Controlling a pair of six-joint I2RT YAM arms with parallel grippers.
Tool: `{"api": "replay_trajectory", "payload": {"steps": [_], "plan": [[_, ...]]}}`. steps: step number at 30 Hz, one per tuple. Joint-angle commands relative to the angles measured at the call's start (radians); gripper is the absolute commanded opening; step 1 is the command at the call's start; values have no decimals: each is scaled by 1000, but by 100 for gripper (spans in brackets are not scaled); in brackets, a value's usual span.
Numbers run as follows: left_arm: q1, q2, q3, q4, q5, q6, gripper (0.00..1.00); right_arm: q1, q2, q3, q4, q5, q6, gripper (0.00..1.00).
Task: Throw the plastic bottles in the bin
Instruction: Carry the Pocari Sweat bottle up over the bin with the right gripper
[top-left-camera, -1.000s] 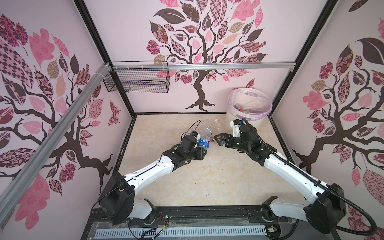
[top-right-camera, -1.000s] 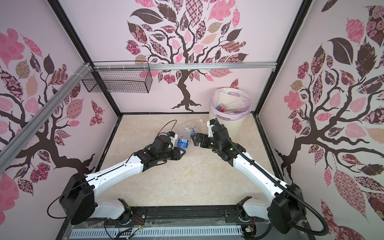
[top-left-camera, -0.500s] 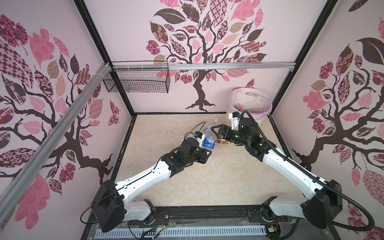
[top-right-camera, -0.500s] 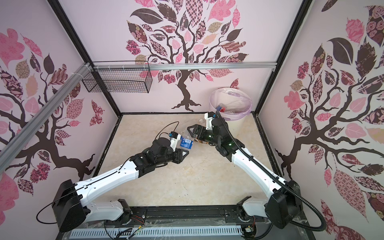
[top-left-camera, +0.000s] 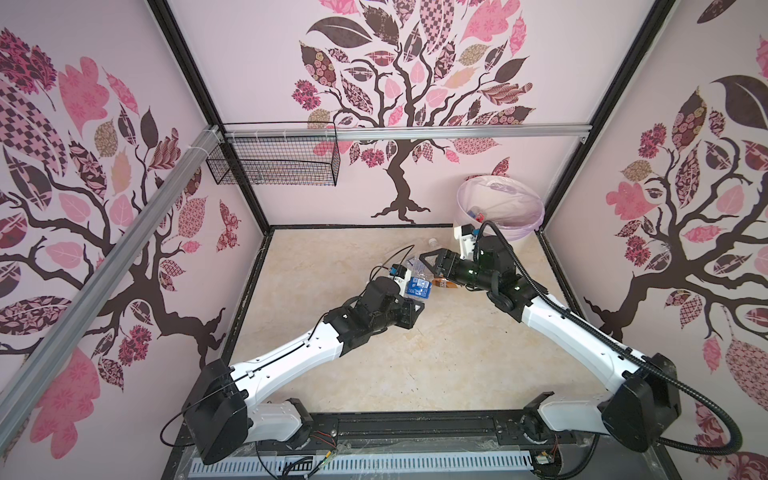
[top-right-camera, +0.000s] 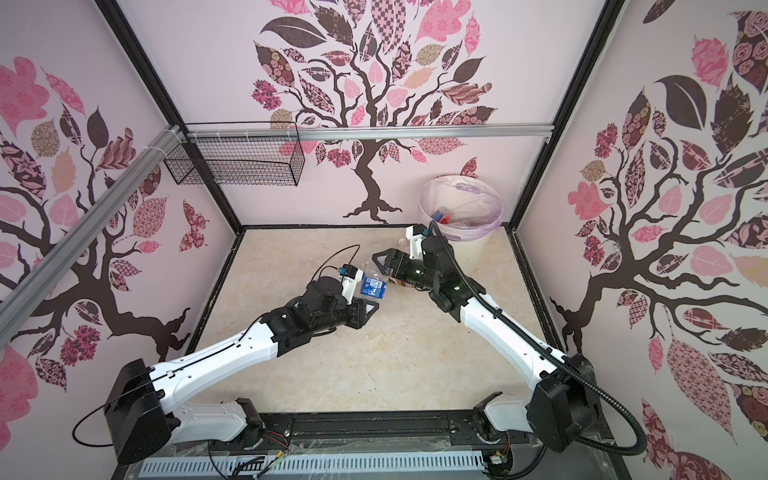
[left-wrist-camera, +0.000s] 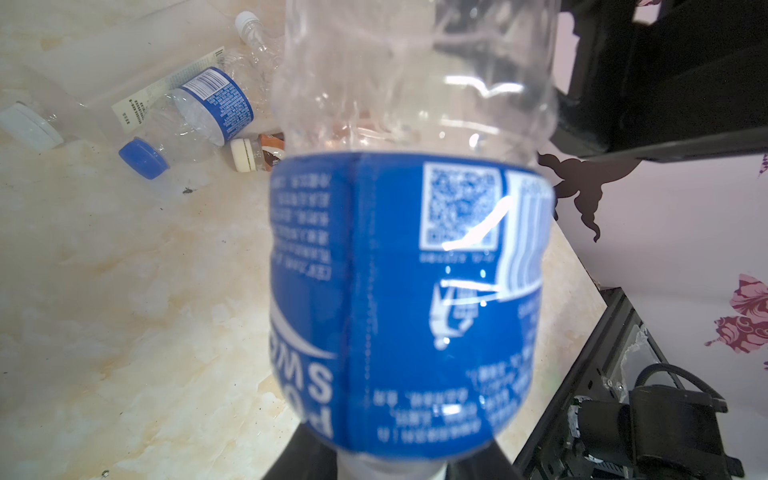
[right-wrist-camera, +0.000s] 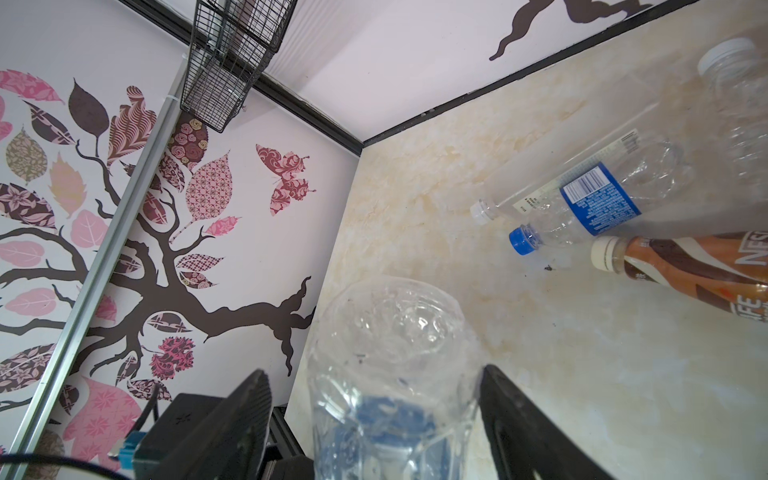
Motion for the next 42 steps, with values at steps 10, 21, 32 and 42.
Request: {"api": "replay_trajectory", "payload": {"steps": [10,21,32,42], "plan": [[-18,-56,3,29,-15,10,31,6,39,18,3,23,-37,70],[-19,-72,25,7,-58,20,56,6,9,37,-23,74,-75,55],[-8,-74,153,-76,-148,107,98,-32,-4,290,-245,323,-347,55],[31,24,383,-80,-105,157,98,-32,83,703,-241,750,-785,56]]}}
